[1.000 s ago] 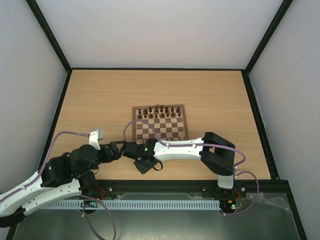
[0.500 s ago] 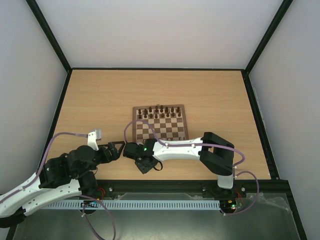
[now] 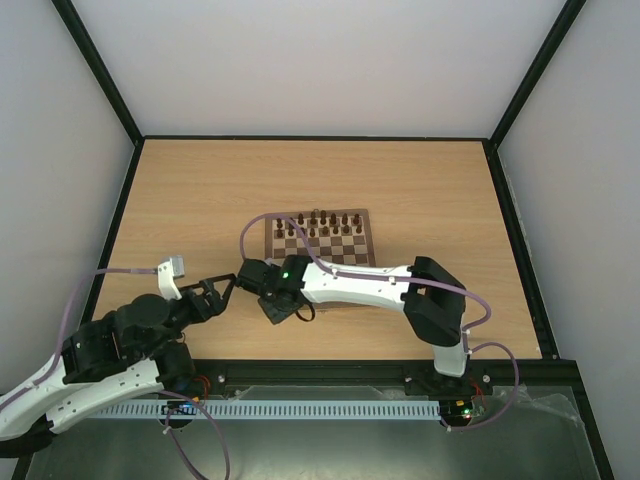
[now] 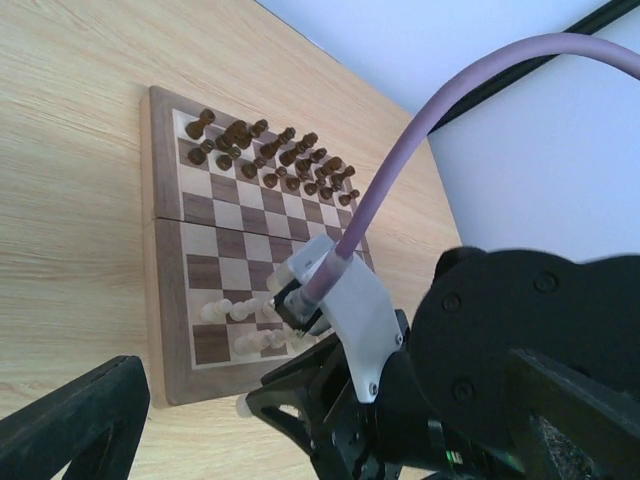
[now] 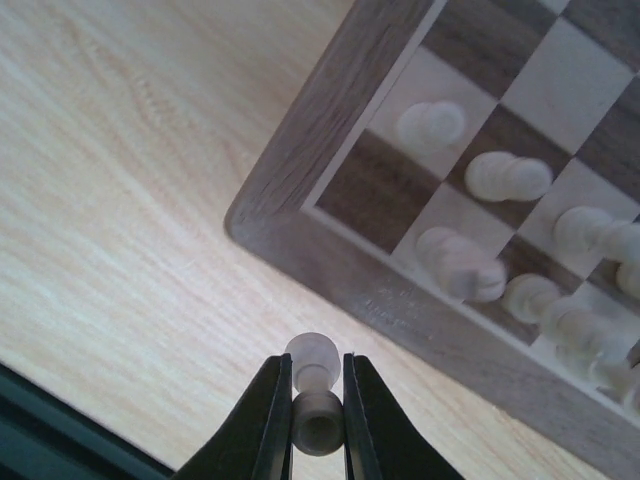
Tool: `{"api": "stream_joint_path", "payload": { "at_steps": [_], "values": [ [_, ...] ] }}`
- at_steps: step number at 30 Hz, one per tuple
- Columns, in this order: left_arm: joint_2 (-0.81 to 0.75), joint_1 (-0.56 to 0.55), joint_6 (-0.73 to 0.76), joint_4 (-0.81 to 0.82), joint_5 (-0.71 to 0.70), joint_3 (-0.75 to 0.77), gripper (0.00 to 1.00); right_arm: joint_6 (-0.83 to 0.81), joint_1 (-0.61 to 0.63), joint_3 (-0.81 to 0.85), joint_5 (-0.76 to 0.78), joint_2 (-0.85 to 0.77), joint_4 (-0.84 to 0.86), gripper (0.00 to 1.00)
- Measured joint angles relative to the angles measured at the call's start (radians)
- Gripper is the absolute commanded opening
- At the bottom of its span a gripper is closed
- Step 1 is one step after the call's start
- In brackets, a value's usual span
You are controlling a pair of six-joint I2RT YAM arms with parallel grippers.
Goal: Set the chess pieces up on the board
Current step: Pick up the chess piece at the center of the board, then place the chess piece on the chessboard.
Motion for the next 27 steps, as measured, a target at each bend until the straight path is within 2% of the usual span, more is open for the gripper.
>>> {"api": "stream_joint_path", "payload": {
  "at_steps": [5, 11, 27],
  "values": [
    [0.000, 0.003, -0.001, -0.019, -0.034, 0.003, 0.99, -0.023, -0.042, 0.034, 0.007, 0.042, -0.015, 0.04],
    [0.004, -0.001, 0.003, -0.019, 0.014, 0.003, 0.99, -0.044, -0.071, 0.084, 0.008, 0.096, -0.011, 0.04],
    [0.009, -0.002, 0.003, -0.019, 0.028, 0.003, 0.99, -0.073, -0.090, 0.111, 0.004, 0.128, -0.003, 0.06]
  ]
}}
